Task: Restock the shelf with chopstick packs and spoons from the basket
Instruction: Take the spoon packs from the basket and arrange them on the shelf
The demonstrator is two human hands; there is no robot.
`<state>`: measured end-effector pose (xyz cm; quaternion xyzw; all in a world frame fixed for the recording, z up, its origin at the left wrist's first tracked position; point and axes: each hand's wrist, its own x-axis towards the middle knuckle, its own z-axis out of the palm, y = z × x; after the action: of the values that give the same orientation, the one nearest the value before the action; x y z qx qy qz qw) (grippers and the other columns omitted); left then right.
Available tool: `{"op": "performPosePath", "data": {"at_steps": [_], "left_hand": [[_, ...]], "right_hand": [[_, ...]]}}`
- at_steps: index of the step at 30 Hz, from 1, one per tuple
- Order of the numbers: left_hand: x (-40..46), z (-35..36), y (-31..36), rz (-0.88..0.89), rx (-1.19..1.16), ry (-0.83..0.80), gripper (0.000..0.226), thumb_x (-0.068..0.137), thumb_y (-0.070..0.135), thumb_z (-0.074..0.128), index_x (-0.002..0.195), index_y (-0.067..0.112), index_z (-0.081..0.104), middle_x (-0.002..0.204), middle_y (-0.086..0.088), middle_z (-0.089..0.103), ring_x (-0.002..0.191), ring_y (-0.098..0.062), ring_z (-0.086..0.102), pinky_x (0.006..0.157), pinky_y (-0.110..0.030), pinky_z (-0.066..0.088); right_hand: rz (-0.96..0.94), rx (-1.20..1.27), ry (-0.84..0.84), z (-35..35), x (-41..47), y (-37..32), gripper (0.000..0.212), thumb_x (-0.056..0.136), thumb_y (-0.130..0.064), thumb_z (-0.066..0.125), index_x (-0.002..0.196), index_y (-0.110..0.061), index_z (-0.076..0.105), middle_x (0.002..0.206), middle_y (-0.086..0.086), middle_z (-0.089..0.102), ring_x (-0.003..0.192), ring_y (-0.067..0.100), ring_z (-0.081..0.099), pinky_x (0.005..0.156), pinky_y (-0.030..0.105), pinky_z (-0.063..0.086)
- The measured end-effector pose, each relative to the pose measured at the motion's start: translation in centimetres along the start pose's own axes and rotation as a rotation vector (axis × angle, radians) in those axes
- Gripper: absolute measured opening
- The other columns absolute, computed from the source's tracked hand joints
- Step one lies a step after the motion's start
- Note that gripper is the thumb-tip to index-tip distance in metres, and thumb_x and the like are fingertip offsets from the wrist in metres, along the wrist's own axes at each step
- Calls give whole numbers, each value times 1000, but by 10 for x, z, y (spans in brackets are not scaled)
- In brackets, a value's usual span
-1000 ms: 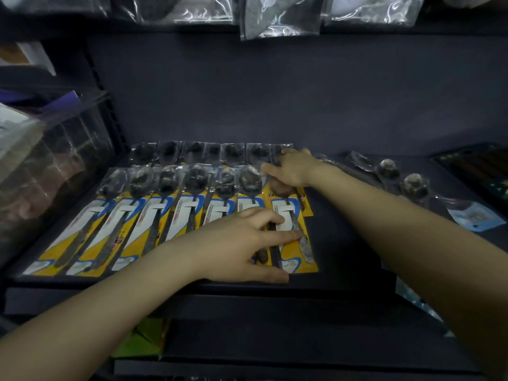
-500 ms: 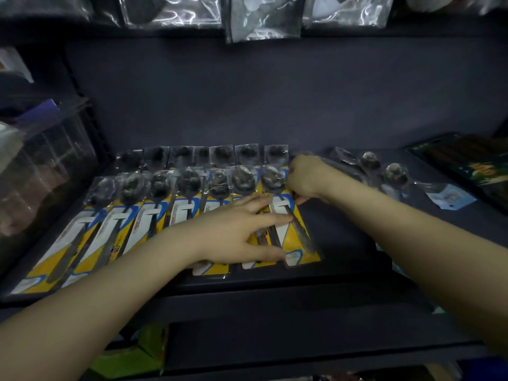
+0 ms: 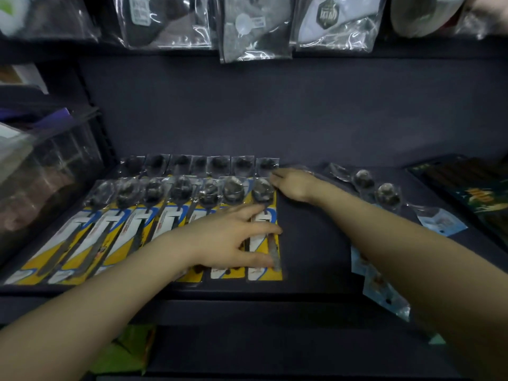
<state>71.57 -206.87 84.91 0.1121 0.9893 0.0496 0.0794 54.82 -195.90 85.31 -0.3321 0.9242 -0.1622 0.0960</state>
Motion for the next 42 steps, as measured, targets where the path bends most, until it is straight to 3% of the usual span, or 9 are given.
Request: {"op": "performPosePath", "data": {"at_steps": [6, 10, 16, 20, 24, 28, 34, 38, 42], "left_hand": [[-8, 4, 3, -163, -103, 86, 86, 64, 82, 19, 137, 50, -13, 157, 6, -10, 144, -14, -6, 115, -35, 10], [-14, 11, 6, -317, -28, 93, 101, 55, 83, -2, 144, 35, -8, 157, 0, -13, 144, -17, -8, 115, -32, 5], [-15, 9, 5, -319, -40, 35, 78, 81, 66, 24, 144, 35, -7, 157, 5, -11, 144, -11, -8, 114, -26, 3], [-17, 3, 6, -277, -94, 174, 79, 79, 72, 23, 143, 38, -8, 156, 11, -10, 143, -7, -3, 117, -29, 10], [-3, -17, 30, -132, -121, 505, 78, 76, 71, 26, 142, 29, 28, 151, 10, 26, 136, -8, 29, 110, -23, 25], [29, -29, 64, -23, -105, 657, 50, 82, 49, 38, 118, 20, 57, 110, 10, 57, 92, -16, 63, 81, -35, 52], [68, -27, 84, -162, -402, 800, 18, 85, 24, 57, 98, 16, 67, 88, 5, 67, 76, -13, 63, 68, -11, 42], [86, -25, 87, -296, -727, 774, 12, 88, 15, 54, 85, 22, 64, 78, 3, 66, 65, -7, 64, 71, -28, 50], [103, -29, 108, -275, -1013, 794, 10, 92, 17, 49, 91, 23, 56, 94, -4, 63, 71, -6, 59, 67, -24, 48]], "right_hand": [[-86, -72, 99, 7, 12, 9, 50, 97, -46, 26, 125, -14, 53, 141, 13, 47, 131, 32, 41, 108, 45, 31], [-245, 5, 215, 2, 13, 14, 34, 91, -36, 51, 106, -8, 62, 113, 18, 60, 109, 31, 54, 88, 31, 41], [-342, 22, 186, -1, 9, 12, 32, 90, -34, 55, 107, -7, 62, 112, 13, 64, 102, 27, 58, 82, 31, 43], [-299, -142, 301, -28, -3, 43, 36, 87, -34, 57, 113, -8, 58, 117, 16, 59, 112, 35, 54, 93, 38, 45], [-54, -423, 118, -52, -19, 89, 48, 80, -47, 61, 109, -9, 56, 121, 15, 58, 113, 34, 54, 91, 37, 45], [-117, -447, 106, -49, -28, 103, 30, 84, -21, 56, 108, -3, 58, 122, 19, 61, 108, 34, 59, 87, 35, 48], [5, -416, 262, -55, -33, 104, 27, 90, -17, 48, 107, 0, 59, 117, 21, 61, 104, 39, 60, 80, 35, 46], [-14, -189, 447, -79, -38, 119, 22, 93, -10, 40, 106, 3, 53, 111, 27, 62, 102, 43, 58, 83, 41, 46], [-224, 162, 570, -90, -58, 119, 19, 94, -11, 35, 89, -5, 52, 90, 21, 68, 84, 36, 62, 77, 38, 49]]}}
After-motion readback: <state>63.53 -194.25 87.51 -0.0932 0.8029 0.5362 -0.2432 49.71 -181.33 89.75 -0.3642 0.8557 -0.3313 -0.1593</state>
